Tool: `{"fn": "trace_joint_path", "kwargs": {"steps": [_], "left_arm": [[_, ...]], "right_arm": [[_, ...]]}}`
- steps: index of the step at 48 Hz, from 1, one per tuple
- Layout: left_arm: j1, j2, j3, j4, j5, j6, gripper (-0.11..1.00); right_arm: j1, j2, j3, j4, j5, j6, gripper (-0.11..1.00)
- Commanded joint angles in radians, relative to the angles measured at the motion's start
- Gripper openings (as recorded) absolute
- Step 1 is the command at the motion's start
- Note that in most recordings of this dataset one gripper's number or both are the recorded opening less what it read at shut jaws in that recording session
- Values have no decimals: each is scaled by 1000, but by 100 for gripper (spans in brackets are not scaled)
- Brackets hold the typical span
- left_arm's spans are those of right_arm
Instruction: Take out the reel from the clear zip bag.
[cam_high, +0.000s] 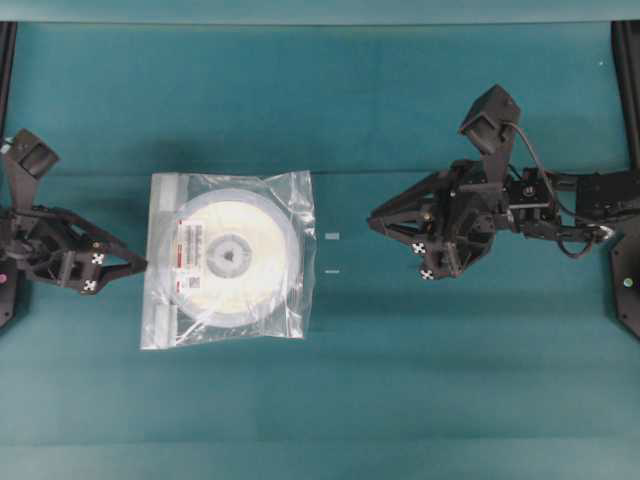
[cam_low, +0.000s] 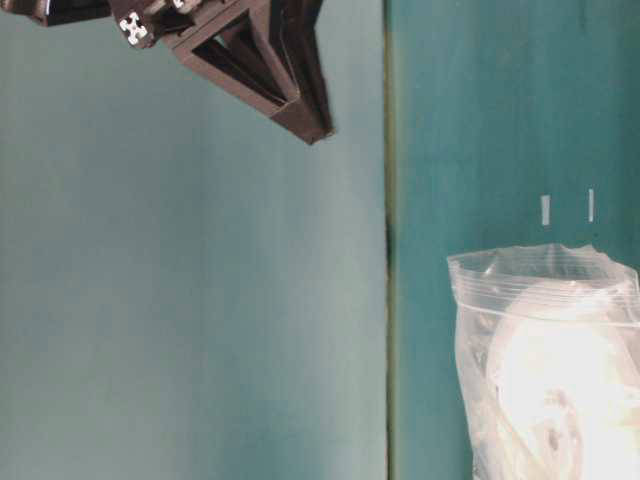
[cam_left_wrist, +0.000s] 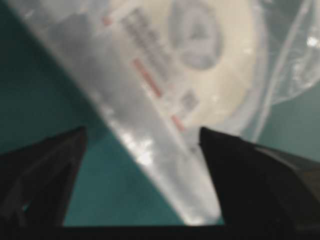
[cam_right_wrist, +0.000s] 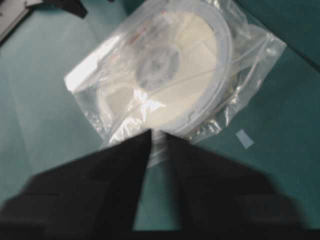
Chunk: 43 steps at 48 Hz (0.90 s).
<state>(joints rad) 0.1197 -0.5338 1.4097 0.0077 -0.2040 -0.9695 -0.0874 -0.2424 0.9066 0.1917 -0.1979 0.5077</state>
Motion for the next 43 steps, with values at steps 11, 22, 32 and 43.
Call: {"fn": "trace_joint_path", "kwargs": {"steps": [11,22,32,43], "left_arm": [[37,107,14,2,-147,-23,92],[38,287,-31,2,-224,-23,92],[44,364,-71,2,-245,-25,90],[52,364,-77,2,-245,-25,75]], "right_arm": [[-2,6,-18,5,-2,11,82],[-2,35,-21,26,0,11,82],[-2,40,-25,32,0,11,82],[-2,40,-21,34,2,11,82]]}}
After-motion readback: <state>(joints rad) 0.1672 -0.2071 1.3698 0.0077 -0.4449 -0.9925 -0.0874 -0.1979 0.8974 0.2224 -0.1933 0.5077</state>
